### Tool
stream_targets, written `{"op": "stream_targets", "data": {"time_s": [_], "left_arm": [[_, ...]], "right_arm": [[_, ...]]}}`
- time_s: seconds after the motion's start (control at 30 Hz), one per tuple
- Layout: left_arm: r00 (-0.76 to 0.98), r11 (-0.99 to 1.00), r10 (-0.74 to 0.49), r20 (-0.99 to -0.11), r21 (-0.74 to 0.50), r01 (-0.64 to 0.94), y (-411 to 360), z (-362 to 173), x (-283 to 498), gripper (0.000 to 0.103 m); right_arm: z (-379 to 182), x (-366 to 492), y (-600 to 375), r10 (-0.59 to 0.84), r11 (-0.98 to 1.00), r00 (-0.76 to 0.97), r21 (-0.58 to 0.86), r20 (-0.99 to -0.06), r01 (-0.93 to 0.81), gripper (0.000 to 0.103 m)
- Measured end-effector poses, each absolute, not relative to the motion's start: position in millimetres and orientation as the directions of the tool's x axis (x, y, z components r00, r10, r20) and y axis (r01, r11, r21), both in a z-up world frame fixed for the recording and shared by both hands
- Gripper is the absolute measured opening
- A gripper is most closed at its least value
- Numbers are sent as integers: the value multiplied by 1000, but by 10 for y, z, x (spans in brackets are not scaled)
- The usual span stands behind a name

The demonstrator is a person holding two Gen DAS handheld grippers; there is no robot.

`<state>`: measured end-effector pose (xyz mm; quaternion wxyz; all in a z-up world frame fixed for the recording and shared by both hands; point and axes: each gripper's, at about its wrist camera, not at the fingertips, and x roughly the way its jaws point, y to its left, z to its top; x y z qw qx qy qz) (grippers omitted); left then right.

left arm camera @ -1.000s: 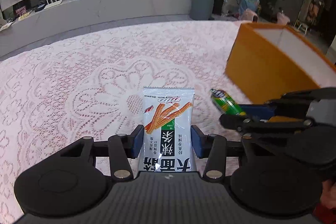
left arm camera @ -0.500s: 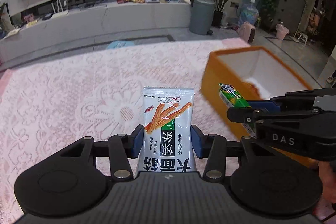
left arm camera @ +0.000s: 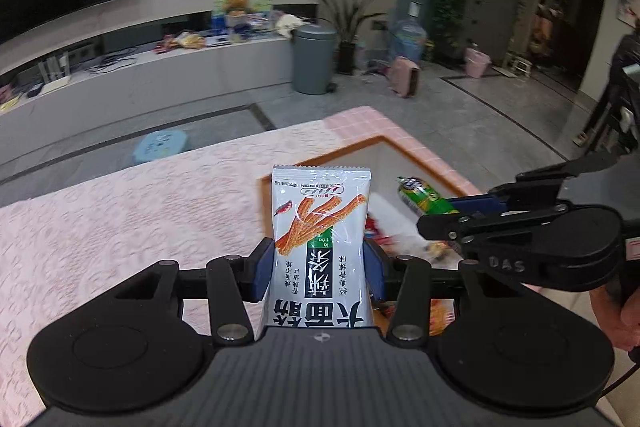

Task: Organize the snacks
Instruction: 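Carry the breadstick pack with the left tool while the right tool carries the sausage into the box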

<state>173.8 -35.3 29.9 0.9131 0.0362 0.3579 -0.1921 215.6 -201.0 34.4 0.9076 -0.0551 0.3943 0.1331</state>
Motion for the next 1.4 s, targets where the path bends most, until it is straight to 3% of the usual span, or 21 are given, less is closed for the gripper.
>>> {"op": "stream_targets", "data": {"time_s": [0.37,0.87,1.4], "left_arm": [[624,895,-319,-714,-11,446,-1037,-51,2188,53],[517,851,-297,-803,23,525,-1361,-616,2577,53],[480,803,-270,-835,80,591,-1554,-914,2603,54]], "right_arm": [[19,2426,-2484,111,948,583,-91,-805,-306,20],[-544,2864,-2511,76,921,491,-127,-868,-367,20],[-820,2971,-2496,17,880,428,-190,-904,-435,21]]}}
